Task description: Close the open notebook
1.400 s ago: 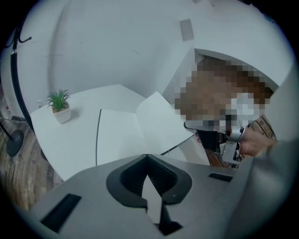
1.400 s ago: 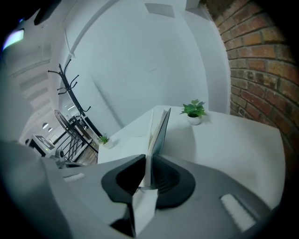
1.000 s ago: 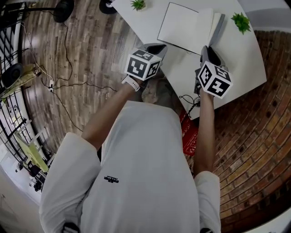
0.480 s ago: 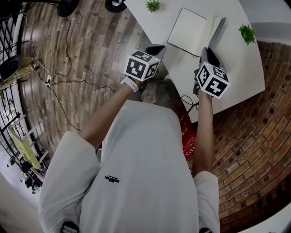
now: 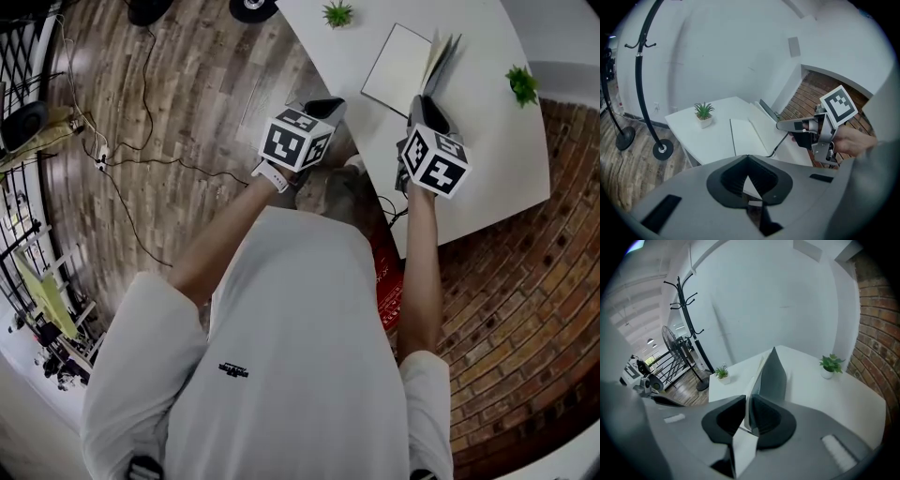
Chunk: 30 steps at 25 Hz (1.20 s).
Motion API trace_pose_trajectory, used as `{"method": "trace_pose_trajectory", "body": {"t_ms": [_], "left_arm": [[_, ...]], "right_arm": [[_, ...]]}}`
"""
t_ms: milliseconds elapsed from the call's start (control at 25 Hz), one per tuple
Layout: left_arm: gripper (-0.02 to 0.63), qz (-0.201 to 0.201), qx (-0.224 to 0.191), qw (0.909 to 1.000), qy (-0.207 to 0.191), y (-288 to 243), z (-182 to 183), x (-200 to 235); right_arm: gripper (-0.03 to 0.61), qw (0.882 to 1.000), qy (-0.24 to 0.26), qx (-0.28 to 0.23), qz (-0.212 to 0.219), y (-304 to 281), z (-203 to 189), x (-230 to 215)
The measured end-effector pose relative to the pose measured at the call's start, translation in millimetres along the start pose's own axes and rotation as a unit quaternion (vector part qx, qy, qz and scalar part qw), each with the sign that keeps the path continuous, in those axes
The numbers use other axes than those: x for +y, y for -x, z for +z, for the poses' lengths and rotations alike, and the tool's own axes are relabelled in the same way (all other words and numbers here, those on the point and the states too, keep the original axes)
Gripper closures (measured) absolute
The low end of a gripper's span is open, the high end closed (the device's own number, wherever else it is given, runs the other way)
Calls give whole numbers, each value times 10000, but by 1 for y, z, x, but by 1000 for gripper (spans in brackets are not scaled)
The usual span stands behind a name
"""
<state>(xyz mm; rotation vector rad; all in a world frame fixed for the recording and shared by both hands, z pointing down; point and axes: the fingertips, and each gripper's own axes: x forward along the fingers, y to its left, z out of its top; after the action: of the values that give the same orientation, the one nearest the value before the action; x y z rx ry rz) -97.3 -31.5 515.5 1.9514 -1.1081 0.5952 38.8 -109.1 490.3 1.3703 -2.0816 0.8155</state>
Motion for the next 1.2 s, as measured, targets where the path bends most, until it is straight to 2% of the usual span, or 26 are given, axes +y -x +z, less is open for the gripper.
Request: {"method": "trace_pose_trajectory", "body": {"t_ms": [760, 1200], "left_arm": [[604, 89, 15, 9999, 136, 0, 7, 21], [604, 164, 70, 9994, 284, 2, 2, 40]], "right_arm": [[515, 9979, 207, 465, 406, -54, -20, 44], [521, 9955, 216, 818, 425, -88, -40, 55]]}}
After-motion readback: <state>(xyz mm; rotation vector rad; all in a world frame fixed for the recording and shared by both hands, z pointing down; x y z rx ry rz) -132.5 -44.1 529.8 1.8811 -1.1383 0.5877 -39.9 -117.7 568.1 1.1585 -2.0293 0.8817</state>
